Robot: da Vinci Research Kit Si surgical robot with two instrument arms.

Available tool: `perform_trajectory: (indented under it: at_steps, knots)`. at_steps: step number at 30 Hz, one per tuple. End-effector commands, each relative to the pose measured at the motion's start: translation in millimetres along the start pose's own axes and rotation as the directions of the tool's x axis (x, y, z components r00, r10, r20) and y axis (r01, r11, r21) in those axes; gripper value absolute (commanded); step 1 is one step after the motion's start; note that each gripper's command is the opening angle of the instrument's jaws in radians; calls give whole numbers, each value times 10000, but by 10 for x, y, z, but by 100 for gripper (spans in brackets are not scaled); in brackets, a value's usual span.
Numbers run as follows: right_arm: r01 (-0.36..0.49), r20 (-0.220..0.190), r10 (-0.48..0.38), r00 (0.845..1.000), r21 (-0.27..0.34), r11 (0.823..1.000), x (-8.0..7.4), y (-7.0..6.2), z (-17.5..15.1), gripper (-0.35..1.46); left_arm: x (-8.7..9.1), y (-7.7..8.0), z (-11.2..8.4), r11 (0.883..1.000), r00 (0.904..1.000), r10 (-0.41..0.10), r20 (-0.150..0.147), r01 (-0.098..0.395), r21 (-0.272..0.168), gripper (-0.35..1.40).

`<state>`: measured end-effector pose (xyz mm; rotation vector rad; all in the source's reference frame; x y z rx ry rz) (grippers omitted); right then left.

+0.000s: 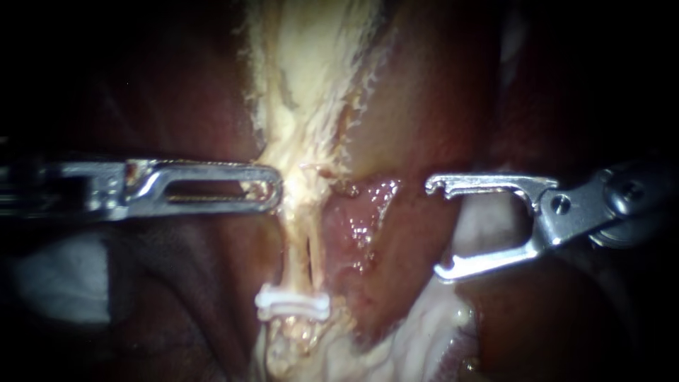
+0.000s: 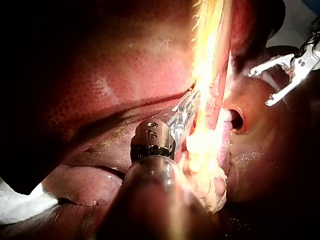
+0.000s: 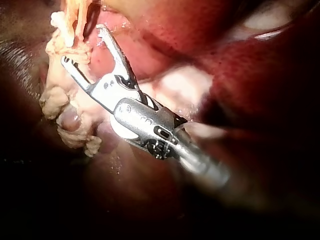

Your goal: Going back second clip left tube

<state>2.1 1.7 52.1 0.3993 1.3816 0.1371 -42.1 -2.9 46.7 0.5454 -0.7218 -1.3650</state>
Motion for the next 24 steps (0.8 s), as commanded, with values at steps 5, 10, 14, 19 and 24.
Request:
perform_trajectory:
  at_steps: [5,10,14,19,24]
  knots:
    - [21,10,-21,10000,-12,10000,-1,-1,5,60,-3,-7,12,10000,10000,-43,-40,43,30,-35]
    - [25,13,-25,10000,-25,10000,-1,-1,8,60,-4,-8,12,10000,10000,-44,-43,44,32,-35]
    - [29,15,-29,10000,-30,10000,-2,-1,9,60,-4,-8,12,10000,10000,-44,-43,44,32,-35]
    - [28,16,-27,10000,-33,10000,-2,-1,9,60,-4,-7,11,10000,10000,-42,-49,43,37,-35]
    - [27,17,-27,10000,-33,10000,-2,-1,8,60,-4,-7,10,10000,10000,-43,-54,43,42,-35]
